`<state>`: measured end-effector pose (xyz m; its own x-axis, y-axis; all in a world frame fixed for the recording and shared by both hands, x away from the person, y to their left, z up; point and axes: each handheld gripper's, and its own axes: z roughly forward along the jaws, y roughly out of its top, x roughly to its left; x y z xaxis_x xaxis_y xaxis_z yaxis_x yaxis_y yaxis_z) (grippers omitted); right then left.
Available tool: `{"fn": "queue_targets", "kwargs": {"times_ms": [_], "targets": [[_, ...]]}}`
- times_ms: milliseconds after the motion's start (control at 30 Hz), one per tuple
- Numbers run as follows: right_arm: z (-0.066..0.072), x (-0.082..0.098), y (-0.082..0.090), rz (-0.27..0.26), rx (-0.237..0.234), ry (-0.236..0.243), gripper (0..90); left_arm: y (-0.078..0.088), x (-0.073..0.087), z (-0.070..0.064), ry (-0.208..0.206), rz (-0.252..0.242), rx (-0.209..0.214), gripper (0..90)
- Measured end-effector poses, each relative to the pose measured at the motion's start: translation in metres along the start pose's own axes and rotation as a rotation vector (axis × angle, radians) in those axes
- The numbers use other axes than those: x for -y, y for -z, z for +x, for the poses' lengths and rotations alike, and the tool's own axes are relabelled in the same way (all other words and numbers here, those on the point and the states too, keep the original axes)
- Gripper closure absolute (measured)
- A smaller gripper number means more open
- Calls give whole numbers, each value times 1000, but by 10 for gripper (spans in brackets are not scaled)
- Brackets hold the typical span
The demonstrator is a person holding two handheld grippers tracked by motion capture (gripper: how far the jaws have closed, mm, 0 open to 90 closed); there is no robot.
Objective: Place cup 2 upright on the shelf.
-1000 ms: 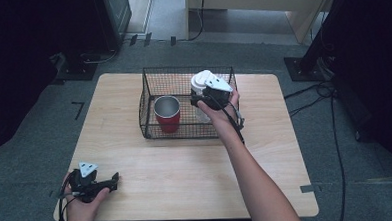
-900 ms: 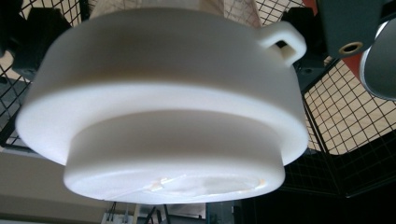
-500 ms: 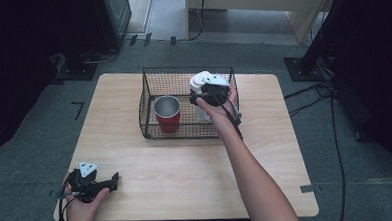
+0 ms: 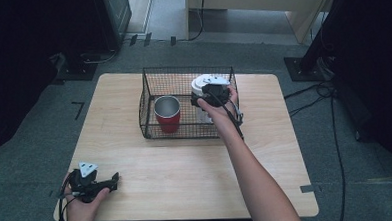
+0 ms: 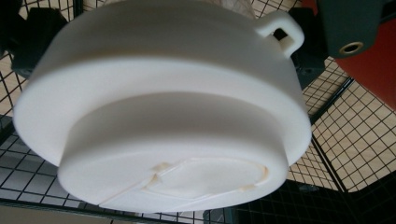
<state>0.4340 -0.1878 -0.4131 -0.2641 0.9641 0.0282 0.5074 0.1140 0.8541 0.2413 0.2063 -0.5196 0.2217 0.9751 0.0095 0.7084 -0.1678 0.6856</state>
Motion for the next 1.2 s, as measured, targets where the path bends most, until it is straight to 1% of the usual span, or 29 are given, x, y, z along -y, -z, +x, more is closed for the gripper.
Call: {"fn": "queue_targets", "kwargs": {"times_ms": [133,167,267,300,367,467,533,567,700,833,900,967,1200], "targets": [[2,4,6,5,7,17,156,0,0,0,-1,0,-1,0],[4,7,9,5,13,30,156,0,0,0,-1,0,0,0],[6,9,12,7,19,35,156,0,0,0,-1,0,0,0],[7,10,14,9,17,46,156,0,0,0,-1,0,0,0],[7,11,15,8,16,51,155,0,0,0,-1,1,0,0],[6,13,17,12,17,42,151,0,0,0,-1,0,-1,0],[5,14,19,22,36,55,133,0,0,0,-1,0,-1,0],[5,14,19,22,36,55,133,0,0,0,-1,0,-1,0],[5,17,20,30,39,84,124,0,0,0,-1,0,0,0],[3,18,21,32,41,81,120,0,0,0,-1,0,0,0],[4,19,22,33,36,92,120,0,0,0,-1,0,0,0],[6,20,24,30,47,104,120,0,0,0,-1,1,-1,0],[8,26,29,37,50,92,120,0,0,0,-1,0,0,0]]}}
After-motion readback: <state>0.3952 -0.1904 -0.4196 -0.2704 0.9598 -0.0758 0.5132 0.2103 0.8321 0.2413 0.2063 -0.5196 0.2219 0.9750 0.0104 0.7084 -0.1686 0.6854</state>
